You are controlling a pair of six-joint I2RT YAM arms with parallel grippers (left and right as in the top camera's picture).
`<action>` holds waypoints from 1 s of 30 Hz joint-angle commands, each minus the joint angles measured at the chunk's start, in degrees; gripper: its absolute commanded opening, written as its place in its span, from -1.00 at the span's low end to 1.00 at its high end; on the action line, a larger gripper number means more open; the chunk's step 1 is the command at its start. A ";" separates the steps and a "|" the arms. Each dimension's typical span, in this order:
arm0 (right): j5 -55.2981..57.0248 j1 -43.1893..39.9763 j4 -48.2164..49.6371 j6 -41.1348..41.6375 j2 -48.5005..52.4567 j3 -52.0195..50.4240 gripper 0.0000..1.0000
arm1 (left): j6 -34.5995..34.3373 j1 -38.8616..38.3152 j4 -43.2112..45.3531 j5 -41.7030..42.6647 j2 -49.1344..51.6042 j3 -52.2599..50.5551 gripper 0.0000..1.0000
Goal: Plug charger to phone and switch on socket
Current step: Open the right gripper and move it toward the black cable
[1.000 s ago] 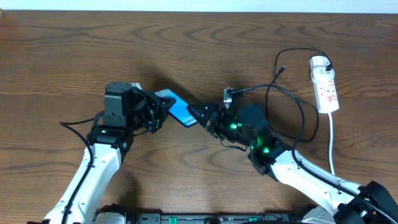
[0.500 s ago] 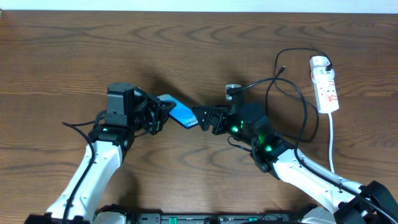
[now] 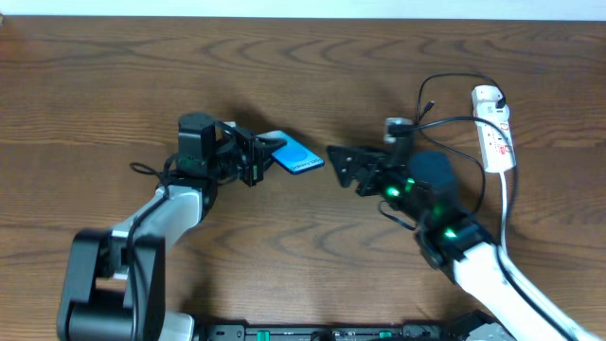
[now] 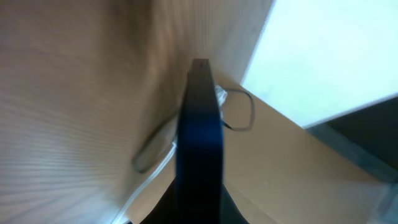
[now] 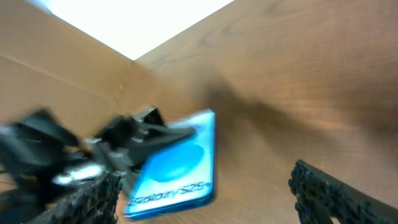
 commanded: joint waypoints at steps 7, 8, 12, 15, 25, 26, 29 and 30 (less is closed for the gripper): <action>12.35 -2.38 -9.92 -3.19 -13.84 0.04 0.99 | -7.02 0.20 10.56 11.87 3.89 5.22 -0.85; 14.43 -2.38 -11.10 -3.17 -14.36 0.04 0.99 | -6.97 0.20 10.58 12.35 3.89 5.22 -0.85; 18.99 -2.38 -16.48 -3.19 -14.21 0.90 0.98 | -5.77 0.17 10.56 14.38 3.89 5.20 -0.85; 19.76 -2.38 -22.62 -3.67 -12.33 4.22 0.98 | -5.70 0.17 10.56 14.62 3.89 5.20 -0.85; 27.89 -2.38 -51.10 -5.60 6.29 31.52 0.98 | -3.13 0.20 10.54 15.54 3.89 5.20 -0.85; 27.89 -2.38 -53.20 -6.47 8.46 34.10 0.98 | -3.15 0.20 10.54 15.72 3.87 5.20 -0.85; 27.85 -2.36 -57.53 -12.04 15.06 41.00 0.99 | -3.15 0.17 10.54 16.02 3.89 5.20 -0.85; 27.85 -2.27 -57.42 -14.38 16.79 42.14 0.99 | -3.15 0.17 10.54 16.13 3.89 5.20 -0.85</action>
